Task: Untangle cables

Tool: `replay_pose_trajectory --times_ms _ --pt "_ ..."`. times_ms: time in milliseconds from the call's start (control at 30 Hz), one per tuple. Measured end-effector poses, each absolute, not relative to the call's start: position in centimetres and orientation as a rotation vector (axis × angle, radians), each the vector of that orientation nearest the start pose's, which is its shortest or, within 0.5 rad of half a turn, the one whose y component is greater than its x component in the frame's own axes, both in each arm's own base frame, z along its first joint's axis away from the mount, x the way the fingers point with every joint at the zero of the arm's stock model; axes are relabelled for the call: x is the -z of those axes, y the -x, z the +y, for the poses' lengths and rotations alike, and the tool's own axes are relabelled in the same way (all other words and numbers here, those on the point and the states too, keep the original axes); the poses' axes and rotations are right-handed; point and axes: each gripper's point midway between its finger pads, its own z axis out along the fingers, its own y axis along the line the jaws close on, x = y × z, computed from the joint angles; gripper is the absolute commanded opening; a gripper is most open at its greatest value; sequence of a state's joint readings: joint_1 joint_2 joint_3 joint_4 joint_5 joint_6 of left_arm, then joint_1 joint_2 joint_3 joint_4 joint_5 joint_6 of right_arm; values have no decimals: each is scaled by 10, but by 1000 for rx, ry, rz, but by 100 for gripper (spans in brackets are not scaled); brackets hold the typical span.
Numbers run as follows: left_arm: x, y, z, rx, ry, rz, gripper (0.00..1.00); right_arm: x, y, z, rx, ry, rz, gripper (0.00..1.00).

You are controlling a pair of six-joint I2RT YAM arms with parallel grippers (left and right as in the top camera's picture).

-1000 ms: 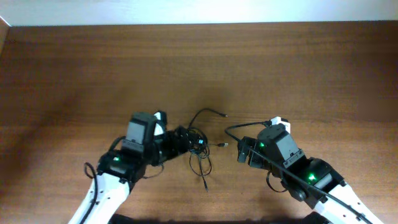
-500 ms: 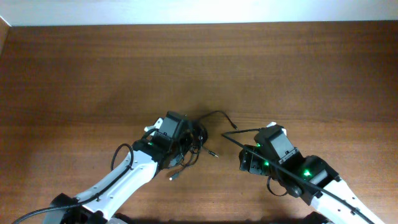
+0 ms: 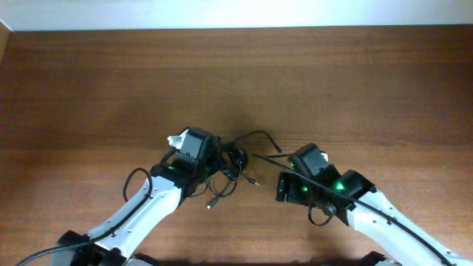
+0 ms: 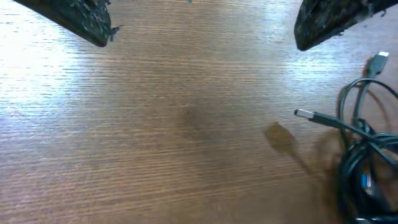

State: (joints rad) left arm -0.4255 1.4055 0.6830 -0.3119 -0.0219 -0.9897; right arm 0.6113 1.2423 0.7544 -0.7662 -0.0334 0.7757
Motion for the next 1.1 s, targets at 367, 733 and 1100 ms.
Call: replay_pose_trajectory --times_ms 367,733,1100 --pt "-18 -313 -151 443 717 2566 0 -69 -203 167 -447 -209 2915 99" --pt "-39 -252 -189 1066 2005 2586 0 -105 -194 235 -1045 -60 2877 56" --pt "-68 -231 -215 1363 2074 2724 0 -100 -232 236 -940 -109 2754 4"
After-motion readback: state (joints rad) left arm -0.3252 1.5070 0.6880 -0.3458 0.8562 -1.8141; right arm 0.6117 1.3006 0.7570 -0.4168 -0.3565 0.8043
